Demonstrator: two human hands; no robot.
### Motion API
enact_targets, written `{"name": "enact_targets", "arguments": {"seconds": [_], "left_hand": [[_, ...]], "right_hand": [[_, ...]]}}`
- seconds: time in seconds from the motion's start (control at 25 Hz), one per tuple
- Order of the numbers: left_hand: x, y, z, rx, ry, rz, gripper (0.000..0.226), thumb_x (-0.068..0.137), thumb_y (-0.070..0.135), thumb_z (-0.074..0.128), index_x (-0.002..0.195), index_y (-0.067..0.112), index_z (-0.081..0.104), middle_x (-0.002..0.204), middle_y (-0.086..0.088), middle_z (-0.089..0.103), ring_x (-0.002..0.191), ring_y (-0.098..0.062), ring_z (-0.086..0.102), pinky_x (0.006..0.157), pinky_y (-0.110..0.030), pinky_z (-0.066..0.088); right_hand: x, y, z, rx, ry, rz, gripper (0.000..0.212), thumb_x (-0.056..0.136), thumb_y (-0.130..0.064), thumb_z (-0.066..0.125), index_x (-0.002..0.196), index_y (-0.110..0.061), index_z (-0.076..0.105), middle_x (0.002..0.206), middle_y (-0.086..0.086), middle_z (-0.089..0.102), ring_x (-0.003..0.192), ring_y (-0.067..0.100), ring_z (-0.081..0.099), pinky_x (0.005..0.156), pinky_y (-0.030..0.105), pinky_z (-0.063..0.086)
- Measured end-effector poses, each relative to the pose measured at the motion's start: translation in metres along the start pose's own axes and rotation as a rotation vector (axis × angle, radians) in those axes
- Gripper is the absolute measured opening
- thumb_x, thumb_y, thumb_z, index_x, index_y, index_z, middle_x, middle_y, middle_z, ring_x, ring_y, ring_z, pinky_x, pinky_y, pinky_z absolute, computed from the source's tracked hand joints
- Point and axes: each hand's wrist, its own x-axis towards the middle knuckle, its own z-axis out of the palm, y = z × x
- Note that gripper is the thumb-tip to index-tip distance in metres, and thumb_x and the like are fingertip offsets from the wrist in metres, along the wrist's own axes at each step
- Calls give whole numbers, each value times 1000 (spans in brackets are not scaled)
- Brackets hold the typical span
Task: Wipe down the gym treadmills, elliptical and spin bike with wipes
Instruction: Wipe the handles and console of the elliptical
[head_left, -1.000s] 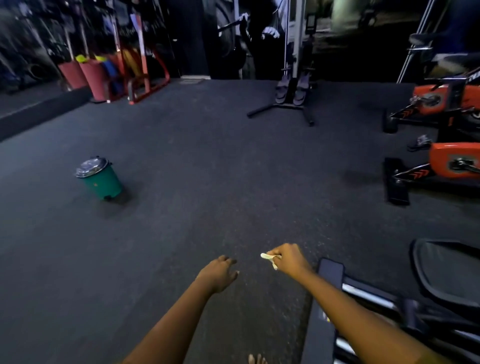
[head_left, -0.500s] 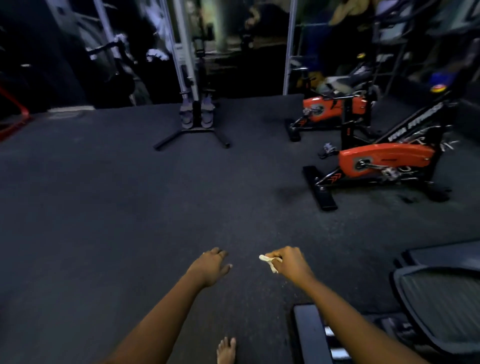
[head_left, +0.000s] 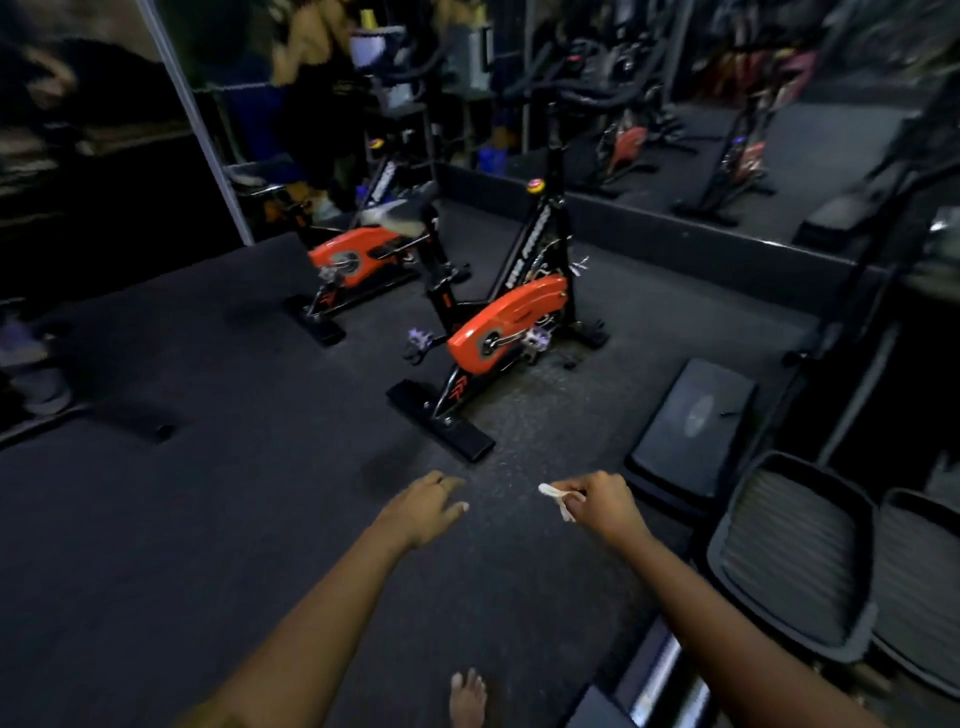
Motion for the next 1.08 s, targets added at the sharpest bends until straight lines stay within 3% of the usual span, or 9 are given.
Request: {"name": "enact_targets", "arguments": {"seconds": [0.12,0.24,0.32,0.4,0.56,0.68,0.84,0.96,1.08], "left_hand": [[85,4,-38,32,5,143,49,101,37,38,146,17,32,144,-5,35,129,-23,39,105,-34,35],[172,14,-82,74,-7,280,50,100,37,40,145,16,34,143,-6,36,129,-23,40,106,-35,34],[225,24,-103,91,-16,379,50,99,37,41,144,16,35,143,-6,37,130,-22,40,107,-34,33],[266,38,-118,107,-33,455,50,99,38,42,144,17,35,144,-6,36,132,-22,38,109,-34,31],[368,93,-148,187,-87,634,50,99,37,42,144,17,35,143,-7,37,132,-23,38,109,-35,32],[444,143,-172,250,-98,799,49,99,37,42,143,17,36,142,-8,39,131,-25,40,107,-37,34],[520,200,-213,276,-119,949,49,100,37,40,144,19,35,143,-5,38,127,-21,43,105,-34,36],[574,251,-245,265,-123,1064,48,100,38,39,145,20,34,145,-3,36,129,-19,41,107,-31,34],[607,300,-266,208,-128,1137,49,100,38,40,145,19,34,146,-3,36,133,-18,36,108,-27,29]], "right_hand": [[57,9,-23,6,131,81,25,82,-10,57,68,-21,75,69,5,70,67,17,64,60,24,41],[115,12,-54,43,291,133,40,84,-17,62,47,-32,59,48,-11,59,57,7,58,58,21,39],[145,16,-78,55,388,191,32,85,-16,63,56,-29,69,50,-11,62,59,7,60,56,19,37],[161,18,-99,72,473,261,16,84,-14,62,77,-16,77,70,4,72,72,12,64,56,18,33],[203,44,-143,64,608,399,22,83,-11,60,97,-18,75,87,9,73,90,18,67,58,15,34],[241,64,-180,85,734,489,23,83,-8,58,96,-15,75,91,9,73,91,18,66,61,17,37],[286,73,-238,146,883,571,22,84,-31,60,89,-18,77,71,5,72,76,12,66,57,16,38],[317,82,-295,147,1032,610,14,85,-23,63,86,-21,77,62,-1,69,67,5,62,57,13,39],[334,85,-351,80,1119,611,15,85,-22,62,91,-24,76,69,-1,72,75,6,64,58,11,39]]}}
